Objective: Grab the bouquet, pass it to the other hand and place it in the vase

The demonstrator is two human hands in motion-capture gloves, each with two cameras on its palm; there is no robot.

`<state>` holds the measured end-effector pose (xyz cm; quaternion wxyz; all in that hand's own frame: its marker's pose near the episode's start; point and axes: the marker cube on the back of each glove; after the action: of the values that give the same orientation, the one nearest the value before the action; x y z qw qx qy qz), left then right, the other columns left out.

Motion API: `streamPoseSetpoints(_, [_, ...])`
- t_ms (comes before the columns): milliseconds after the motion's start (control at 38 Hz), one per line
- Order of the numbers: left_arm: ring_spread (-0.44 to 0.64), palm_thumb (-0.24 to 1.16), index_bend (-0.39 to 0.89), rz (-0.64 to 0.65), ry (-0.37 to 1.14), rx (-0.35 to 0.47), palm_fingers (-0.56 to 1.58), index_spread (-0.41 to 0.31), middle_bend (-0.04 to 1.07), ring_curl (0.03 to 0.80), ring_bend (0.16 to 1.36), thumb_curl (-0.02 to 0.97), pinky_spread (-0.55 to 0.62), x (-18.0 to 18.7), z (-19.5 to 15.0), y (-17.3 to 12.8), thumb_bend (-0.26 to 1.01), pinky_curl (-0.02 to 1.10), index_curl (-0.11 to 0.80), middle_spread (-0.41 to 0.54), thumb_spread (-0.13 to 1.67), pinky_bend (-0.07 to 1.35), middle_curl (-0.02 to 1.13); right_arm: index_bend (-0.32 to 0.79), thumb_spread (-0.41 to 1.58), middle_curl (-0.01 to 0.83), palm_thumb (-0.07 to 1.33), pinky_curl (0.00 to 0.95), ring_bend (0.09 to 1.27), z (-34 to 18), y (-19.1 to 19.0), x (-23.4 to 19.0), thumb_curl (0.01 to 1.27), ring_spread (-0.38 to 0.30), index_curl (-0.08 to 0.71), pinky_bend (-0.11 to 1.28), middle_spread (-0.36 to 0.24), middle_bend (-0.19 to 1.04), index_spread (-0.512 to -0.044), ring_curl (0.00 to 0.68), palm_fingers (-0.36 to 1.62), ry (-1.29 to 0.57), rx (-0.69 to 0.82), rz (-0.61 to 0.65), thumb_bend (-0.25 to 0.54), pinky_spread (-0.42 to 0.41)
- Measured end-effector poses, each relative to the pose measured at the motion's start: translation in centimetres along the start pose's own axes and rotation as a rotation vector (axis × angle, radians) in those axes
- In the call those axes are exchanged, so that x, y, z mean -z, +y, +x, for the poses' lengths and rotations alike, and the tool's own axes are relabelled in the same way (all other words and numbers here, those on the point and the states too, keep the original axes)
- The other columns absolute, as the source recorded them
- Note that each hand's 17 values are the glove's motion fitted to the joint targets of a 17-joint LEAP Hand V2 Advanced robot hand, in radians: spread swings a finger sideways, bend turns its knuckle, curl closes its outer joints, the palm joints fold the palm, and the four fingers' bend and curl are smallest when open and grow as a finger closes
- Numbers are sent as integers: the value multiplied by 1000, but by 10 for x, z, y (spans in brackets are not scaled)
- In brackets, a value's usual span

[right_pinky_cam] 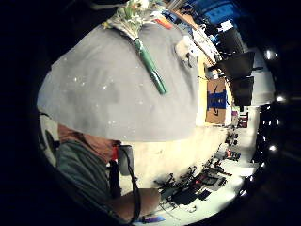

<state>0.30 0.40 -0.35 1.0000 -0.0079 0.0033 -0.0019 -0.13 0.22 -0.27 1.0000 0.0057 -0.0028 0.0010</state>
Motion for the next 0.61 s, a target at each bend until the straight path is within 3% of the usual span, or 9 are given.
streamPoseSetpoints(105, [72, 187, 265, -25, 10, 0, 640, -96, 235, 155, 463, 65, 220, 6, 6, 6, 93, 112, 136, -33, 607, 231, 139, 115, 654, 107, 455, 151, 279, -1, -1, 0, 107, 109, 63, 449, 52, 268, -219, 89, 314, -12, 3, 12, 309, 192])
streamPoseSetpoints(237, [92, 200, 252, -35, 22, -3, 618, -119, 209, 204, 466, 97, 281, 3, 6, 3, 73, 162, 193, -36, 809, 215, 199, 123, 904, 159, 486, 203, 295, -2, 2, 3, 144, 143, 101, 471, 66, 285, -275, 129, 276, -24, 14, 13, 319, 243])
streamPoseSetpoints(606, [122, 219, 187, -20, 66, -6, 597, -133, 174, 246, 447, 169, 339, 0, -1, -1, 3, 230, 290, -31, 1018, 188, 265, 130, 1197, 249, 512, 269, 323, -1, -8, -2, 214, 179, 157, 486, 78, 298, -325, 186, 228, -8, 21, 44, 271, 292])
